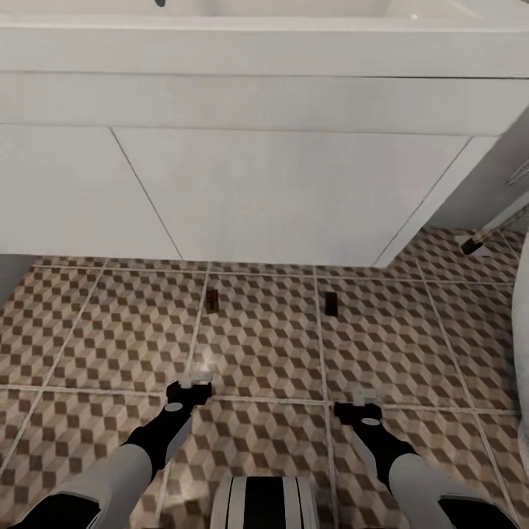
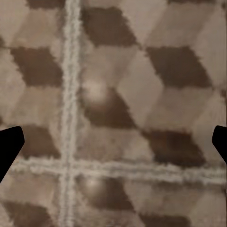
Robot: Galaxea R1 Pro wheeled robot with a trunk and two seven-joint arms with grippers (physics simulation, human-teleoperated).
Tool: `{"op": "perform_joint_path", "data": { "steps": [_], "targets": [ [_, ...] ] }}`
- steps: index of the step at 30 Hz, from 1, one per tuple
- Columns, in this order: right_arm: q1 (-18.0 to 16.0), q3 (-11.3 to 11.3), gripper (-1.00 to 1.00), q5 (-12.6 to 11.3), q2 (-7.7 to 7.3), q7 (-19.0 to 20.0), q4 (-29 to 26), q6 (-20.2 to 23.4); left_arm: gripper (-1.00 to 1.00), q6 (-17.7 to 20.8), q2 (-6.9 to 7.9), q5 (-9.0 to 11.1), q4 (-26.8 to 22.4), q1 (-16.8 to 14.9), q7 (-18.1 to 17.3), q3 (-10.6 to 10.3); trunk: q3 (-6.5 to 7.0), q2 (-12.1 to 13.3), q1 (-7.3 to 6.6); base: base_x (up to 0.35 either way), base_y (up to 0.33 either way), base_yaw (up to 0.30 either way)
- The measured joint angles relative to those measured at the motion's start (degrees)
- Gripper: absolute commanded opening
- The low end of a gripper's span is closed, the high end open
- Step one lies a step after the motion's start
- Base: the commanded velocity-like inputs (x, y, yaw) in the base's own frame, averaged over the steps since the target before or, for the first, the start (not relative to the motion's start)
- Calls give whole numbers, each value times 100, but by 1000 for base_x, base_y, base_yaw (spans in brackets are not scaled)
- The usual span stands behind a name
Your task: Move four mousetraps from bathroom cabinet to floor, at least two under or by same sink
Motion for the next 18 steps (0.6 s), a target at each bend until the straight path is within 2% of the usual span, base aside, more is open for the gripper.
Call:
{"op": "perform_joint_path", "data": {
  "steps": [7,18],
  "targets": [
    [0,-2,100,1,0,2,0,0,100,-17,-5,2,0,0,-3,-5,0,0,-2,-212,0,0],
    [0,-2,100,1,0,0,0,-1,100,-31,-8,5,0,0,-2,-15,0,0,-4,-38,0,0]
  ]
}}
